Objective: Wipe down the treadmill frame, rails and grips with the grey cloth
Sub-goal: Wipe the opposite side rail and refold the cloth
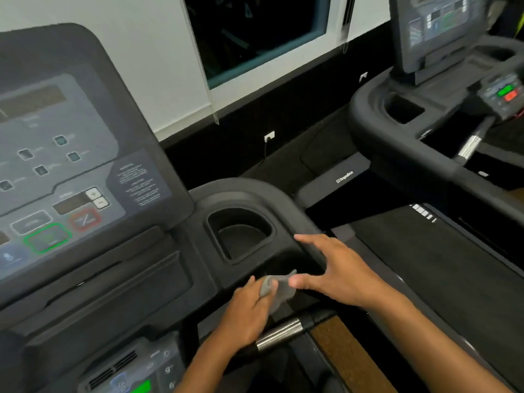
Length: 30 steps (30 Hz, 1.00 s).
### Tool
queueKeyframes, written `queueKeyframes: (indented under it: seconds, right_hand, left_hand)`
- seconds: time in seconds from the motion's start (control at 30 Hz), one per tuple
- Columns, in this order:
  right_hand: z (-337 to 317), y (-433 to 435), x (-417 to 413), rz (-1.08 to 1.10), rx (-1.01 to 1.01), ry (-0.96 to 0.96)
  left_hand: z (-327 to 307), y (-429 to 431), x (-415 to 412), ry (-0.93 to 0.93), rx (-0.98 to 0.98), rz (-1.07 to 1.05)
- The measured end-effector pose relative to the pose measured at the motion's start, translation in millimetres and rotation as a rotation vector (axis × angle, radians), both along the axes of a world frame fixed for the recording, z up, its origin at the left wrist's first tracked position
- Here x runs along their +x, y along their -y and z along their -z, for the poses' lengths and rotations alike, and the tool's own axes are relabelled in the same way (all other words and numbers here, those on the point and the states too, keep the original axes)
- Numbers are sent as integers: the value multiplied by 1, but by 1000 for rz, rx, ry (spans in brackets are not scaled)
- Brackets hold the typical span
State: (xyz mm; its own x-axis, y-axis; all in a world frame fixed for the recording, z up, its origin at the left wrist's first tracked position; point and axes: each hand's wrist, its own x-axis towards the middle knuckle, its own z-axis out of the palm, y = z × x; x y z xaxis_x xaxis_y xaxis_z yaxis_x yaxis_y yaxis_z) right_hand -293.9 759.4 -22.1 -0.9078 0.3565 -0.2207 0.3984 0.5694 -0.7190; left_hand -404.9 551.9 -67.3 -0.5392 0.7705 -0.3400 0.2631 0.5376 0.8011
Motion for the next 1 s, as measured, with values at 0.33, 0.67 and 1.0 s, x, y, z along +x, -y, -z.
queueKeyframes:
  seconds: [0.33, 0.67, 1.0]
  right_hand:
    - [0, 15, 7, 313, -1159, -244]
    - [14, 42, 21, 526, -1394, -426]
    - [-31, 1, -31, 1004, -502, -284]
  left_hand:
    - [-90, -47, -57, 704, 242, 74]
    - [-61, -79, -53, 820, 190, 272]
    - [-27, -114, -110, 305, 245, -159]
